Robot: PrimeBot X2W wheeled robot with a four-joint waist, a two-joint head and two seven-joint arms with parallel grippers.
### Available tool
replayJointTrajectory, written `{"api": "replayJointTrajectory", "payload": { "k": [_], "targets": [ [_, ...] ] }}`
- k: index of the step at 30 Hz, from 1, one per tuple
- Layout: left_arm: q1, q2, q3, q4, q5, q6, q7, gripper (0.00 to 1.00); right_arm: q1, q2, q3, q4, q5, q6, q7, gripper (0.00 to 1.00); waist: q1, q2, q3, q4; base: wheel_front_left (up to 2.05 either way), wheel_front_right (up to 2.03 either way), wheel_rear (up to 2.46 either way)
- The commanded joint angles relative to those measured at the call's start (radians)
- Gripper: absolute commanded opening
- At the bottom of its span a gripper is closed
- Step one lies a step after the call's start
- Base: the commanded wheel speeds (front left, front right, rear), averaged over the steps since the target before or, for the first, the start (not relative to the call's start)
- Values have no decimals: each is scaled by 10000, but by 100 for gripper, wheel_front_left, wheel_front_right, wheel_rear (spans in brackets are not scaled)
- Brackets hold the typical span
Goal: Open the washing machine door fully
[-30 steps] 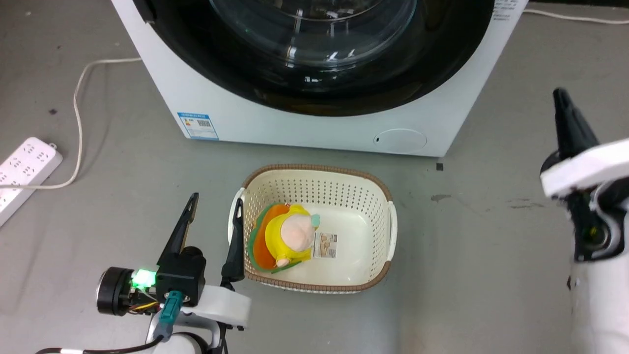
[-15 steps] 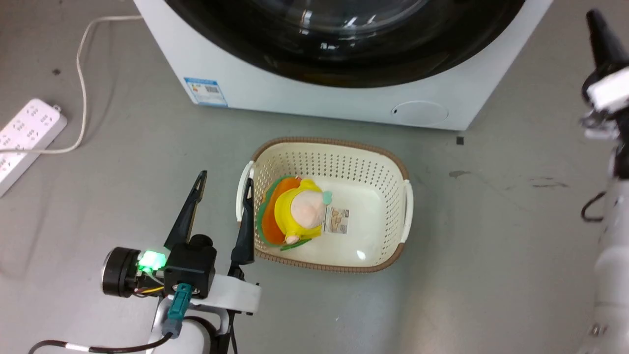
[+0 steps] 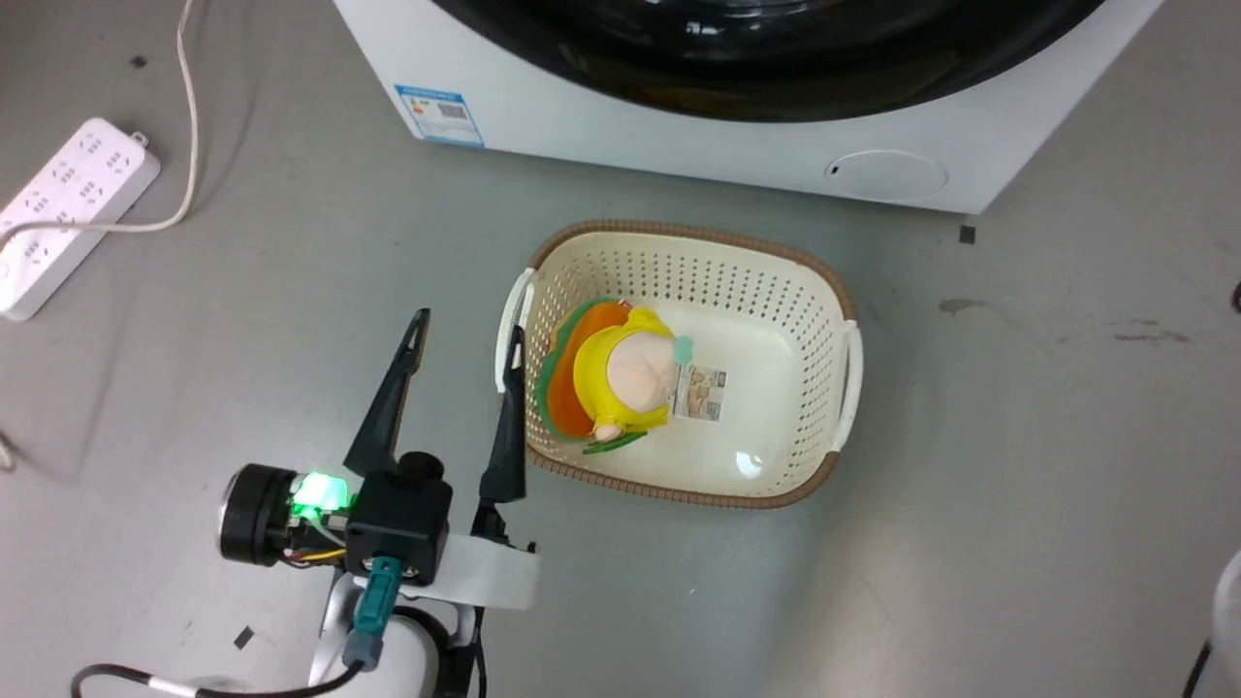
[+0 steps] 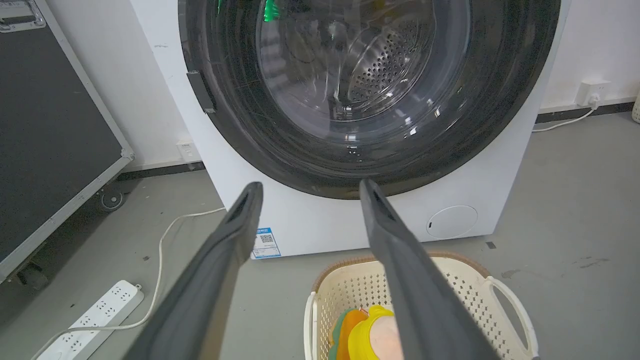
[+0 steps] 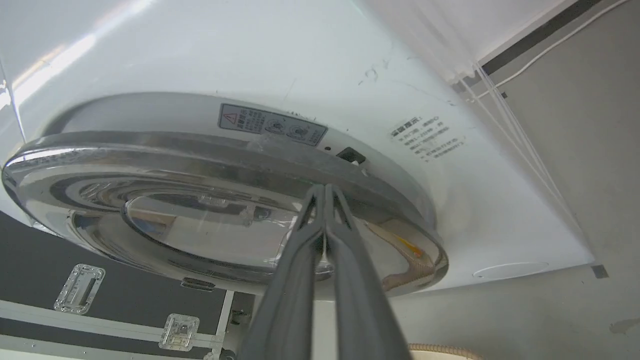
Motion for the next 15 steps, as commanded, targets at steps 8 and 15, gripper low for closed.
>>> {"api": "replayJointTrajectory", "payload": {
  "k": [8, 15],
  "targets": [
    [-395, 107, -362, -128, -88, 253, -258, 100, -1858, -625, -899, 1874, 66, -4, 744, 0, -1, -1, 512, 264, 0, 0, 0],
    [-653, 194, -579, -216, -96, 424, -402, 100, -3316, -978, -1463, 3251, 83, -5, 1408, 0, -1, -1, 1014, 440, 0, 0, 0]
  ]
}}
